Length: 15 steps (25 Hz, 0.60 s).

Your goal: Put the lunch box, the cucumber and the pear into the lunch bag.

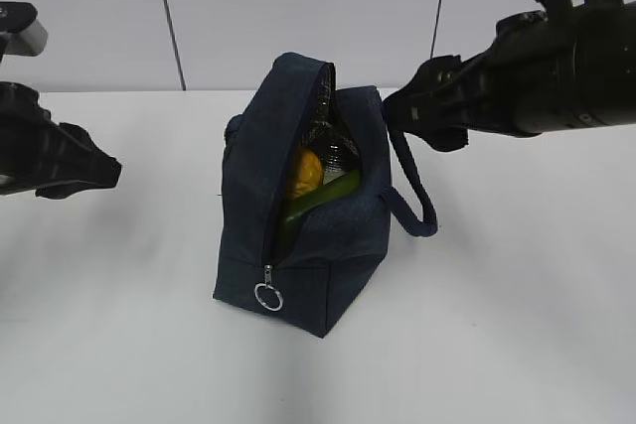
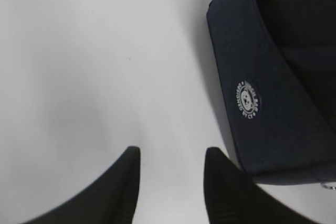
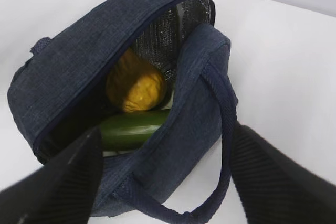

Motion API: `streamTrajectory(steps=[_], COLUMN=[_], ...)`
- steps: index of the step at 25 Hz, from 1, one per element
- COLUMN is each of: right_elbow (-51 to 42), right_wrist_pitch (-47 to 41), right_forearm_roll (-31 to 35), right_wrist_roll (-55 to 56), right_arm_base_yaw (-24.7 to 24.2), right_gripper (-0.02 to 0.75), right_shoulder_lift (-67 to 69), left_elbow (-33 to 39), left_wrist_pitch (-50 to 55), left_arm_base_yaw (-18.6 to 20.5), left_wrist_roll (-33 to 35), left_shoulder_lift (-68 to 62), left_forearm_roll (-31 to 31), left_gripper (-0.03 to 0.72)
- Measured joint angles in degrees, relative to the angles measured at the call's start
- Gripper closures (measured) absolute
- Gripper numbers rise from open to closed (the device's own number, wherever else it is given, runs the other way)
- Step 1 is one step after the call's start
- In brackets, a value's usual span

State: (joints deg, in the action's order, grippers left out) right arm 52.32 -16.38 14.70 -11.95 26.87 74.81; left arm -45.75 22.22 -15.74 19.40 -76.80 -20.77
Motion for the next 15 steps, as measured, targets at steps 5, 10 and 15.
streamTrajectory(steps=[5, 10, 15], right_elbow=[-3.3, -13.4, -23.4], right_wrist_pitch=[0.9, 10.1, 27.4], right_forearm_roll=[0.0, 0.0, 0.1], right_wrist_roll=[-1.8, -4.3, -4.8], right_arm_base_yaw=[0.0, 1.3, 4.7], right_gripper=[0.155, 0.223, 0.327], right_shoulder_lift=[0.0, -1.3, -3.6], left_elbow=[4.9, 12.4, 12.6], left_wrist_pitch=[-10.7, -19.1, -22.8], left_arm_base_yaw=[-3.8, -8.1, -8.3], left_wrist_roll=[0.9, 1.7, 1.7], left_shoulder_lift=[3.2, 6.3, 6.5], left_forearm_roll=[0.6, 1.7, 1.7], left_gripper=[0.443, 0.443, 0.443])
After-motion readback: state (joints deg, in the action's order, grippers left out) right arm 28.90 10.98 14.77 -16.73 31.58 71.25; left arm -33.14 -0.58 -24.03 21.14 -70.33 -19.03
